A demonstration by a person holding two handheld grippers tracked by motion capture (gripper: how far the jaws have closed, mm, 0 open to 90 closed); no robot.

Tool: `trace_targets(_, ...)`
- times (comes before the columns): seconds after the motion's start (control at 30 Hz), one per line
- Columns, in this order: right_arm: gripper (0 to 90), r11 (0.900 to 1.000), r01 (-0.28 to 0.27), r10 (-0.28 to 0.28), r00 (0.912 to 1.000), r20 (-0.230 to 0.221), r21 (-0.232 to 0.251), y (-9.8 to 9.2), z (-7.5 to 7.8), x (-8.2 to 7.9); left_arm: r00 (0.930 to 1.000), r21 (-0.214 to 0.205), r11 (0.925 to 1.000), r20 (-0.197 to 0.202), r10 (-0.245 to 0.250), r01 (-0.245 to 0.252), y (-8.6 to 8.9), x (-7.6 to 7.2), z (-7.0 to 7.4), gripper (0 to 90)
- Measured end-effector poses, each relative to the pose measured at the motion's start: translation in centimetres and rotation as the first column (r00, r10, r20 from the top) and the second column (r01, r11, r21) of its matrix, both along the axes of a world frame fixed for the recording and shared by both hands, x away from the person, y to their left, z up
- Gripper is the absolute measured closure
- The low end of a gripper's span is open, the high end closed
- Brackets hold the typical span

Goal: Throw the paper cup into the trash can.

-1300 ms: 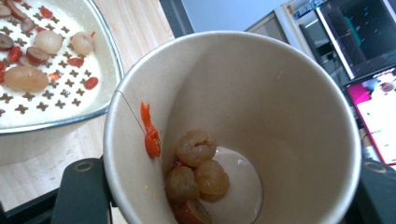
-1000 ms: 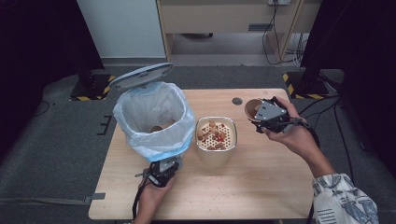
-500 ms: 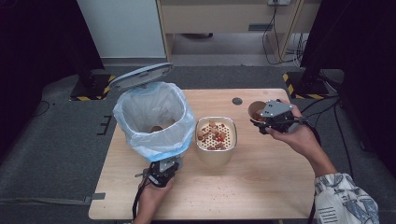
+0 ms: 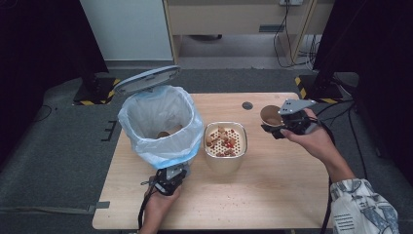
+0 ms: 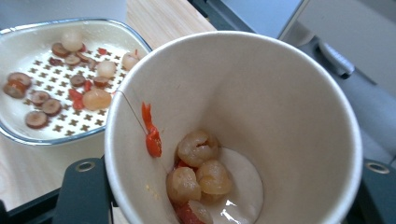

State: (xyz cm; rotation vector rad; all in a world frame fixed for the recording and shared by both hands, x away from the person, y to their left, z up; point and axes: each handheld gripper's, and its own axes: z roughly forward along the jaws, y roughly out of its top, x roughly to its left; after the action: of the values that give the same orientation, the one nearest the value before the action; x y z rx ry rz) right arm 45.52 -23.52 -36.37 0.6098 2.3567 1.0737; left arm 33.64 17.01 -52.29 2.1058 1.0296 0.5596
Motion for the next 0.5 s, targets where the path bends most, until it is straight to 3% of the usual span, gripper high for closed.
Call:
trace_targets(0.17,30.8,0.9978,0.006,-0.003,0.9993,-0.037,0.066,-0.1,0.5,0.2,1.0,-0.001,1.0,-0.001,0.0,0.0,0.0,0.0,0.0,89.0)
trace_targets(0.5,30.9,0.9944,0.008,-0.001,0.9979,-0.065,0.105,0.5,1.7,0.3,1.0,0.0,1.0,-0.001,-0.001,0.001,0.0,0.0,0.0,89.0)
